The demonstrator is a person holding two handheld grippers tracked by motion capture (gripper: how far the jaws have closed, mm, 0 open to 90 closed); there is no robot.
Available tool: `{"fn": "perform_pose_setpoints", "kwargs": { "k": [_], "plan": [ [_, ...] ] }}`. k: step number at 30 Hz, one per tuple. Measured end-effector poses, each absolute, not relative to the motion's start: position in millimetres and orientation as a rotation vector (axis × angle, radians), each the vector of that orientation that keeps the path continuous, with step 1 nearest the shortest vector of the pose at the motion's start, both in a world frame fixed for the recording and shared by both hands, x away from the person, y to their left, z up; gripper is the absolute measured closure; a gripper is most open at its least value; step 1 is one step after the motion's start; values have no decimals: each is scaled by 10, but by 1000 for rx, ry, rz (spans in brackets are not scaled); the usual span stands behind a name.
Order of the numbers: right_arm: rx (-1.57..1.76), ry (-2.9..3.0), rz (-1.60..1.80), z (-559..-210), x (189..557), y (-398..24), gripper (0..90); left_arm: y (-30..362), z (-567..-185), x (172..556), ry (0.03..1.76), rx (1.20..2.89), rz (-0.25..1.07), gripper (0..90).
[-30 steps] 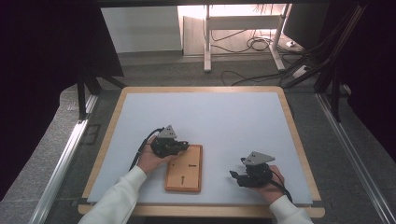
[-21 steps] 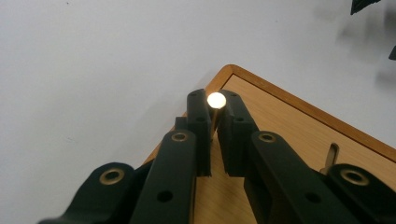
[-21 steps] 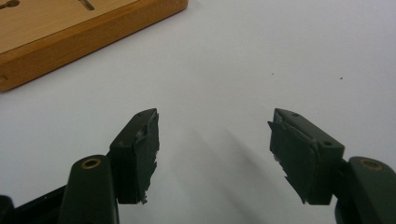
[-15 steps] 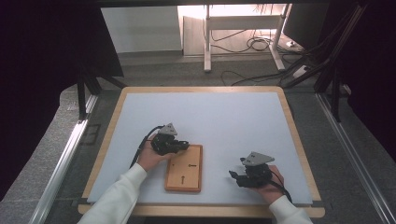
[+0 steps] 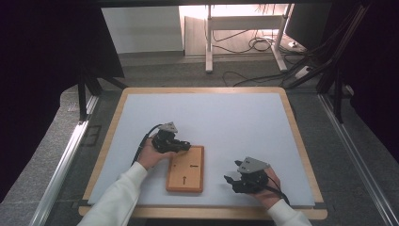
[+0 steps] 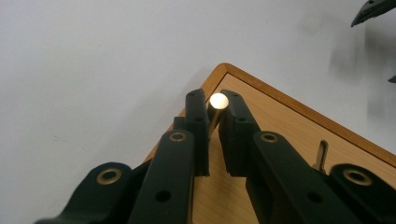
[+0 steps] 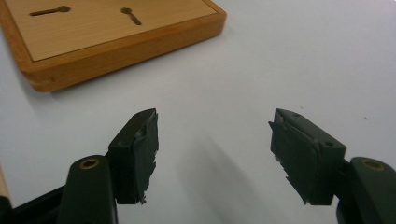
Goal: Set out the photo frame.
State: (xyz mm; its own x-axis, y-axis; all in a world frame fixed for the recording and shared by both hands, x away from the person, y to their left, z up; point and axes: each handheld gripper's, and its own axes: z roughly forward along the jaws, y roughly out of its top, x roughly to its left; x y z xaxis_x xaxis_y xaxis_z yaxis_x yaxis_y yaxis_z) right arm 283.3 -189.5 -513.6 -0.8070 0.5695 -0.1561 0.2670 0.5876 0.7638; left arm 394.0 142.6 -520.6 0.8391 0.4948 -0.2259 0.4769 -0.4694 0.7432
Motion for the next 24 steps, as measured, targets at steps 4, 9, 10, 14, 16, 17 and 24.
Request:
{"fn": "perform_pose_setpoints", "kwargs": {
  "k": [4,9,10,14,16,17,24],
  "plan": [
    [650,2444,1079,-5137,2803,-1842,328,1434,-5207,3954,710,2136,14,832],
    [614,2447,1089,-5111,2760,-1780,319,1448,-5206,3991,719,2132,-17,831],
    [603,2451,1092,-5101,2748,-1755,314,1451,-5209,4001,723,2126,-25,831],
    [538,2469,1085,-5060,2678,-1605,289,1452,-5202,4025,728,2133,-41,831],
    [503,2484,1077,-5039,2639,-1509,272,1451,-5201,4034,736,2130,-50,832],
    [477,2495,1069,-5031,2615,-1444,257,1453,-5202,4039,735,2129,-54,832],
    [353,2501,961,-5083,2495,-1107,184,1462,-5212,4059,734,2120,-73,831]
  ]
}}
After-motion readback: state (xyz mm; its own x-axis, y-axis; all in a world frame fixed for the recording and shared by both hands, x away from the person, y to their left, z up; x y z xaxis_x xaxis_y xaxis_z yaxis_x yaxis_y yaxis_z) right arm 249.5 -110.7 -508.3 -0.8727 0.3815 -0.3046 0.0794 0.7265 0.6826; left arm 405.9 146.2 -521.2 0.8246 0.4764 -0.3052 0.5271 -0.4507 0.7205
